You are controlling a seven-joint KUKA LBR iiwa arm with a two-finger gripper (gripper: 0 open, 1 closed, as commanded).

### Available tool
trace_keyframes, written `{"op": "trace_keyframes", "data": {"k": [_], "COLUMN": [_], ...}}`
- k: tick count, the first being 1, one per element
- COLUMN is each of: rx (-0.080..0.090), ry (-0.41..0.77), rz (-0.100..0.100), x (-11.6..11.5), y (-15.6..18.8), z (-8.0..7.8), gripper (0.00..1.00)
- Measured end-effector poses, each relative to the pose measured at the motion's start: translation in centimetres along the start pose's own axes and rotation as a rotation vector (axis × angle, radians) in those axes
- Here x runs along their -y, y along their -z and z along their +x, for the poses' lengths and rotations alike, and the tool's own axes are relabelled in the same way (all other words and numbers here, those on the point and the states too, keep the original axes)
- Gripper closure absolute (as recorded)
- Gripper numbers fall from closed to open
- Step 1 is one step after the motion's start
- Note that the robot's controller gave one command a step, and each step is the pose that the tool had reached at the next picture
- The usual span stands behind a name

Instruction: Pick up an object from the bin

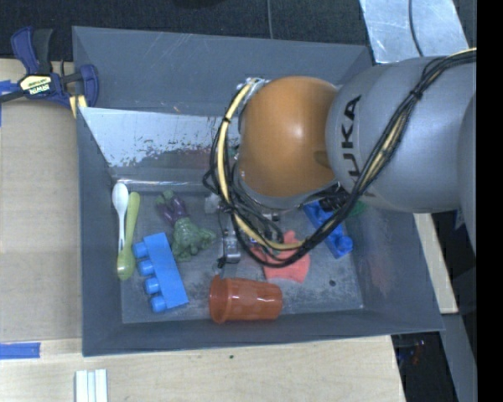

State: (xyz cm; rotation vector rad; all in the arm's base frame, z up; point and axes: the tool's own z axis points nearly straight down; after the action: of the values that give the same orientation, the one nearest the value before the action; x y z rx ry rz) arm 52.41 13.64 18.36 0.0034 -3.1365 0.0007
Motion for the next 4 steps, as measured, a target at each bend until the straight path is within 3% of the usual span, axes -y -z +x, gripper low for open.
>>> {"op": "trace_keyframes", "data": {"k": [1, 2, 3, 4], "rx": [0.008, 0.01, 0.008, 0.008], "ry": [-0.002, -0.059, 0.064, -0.043], "rz": [-0.001, -0.003, -0.001, -0.001], "x": [0.1, 3.8, 7.7, 10.8], "y": [0.4, -1.5, -2.5, -1.7], "z": [-0.2, 0.2, -0.5, -0.2], "gripper": [0.0, 0.0, 0.0, 0.0]}}
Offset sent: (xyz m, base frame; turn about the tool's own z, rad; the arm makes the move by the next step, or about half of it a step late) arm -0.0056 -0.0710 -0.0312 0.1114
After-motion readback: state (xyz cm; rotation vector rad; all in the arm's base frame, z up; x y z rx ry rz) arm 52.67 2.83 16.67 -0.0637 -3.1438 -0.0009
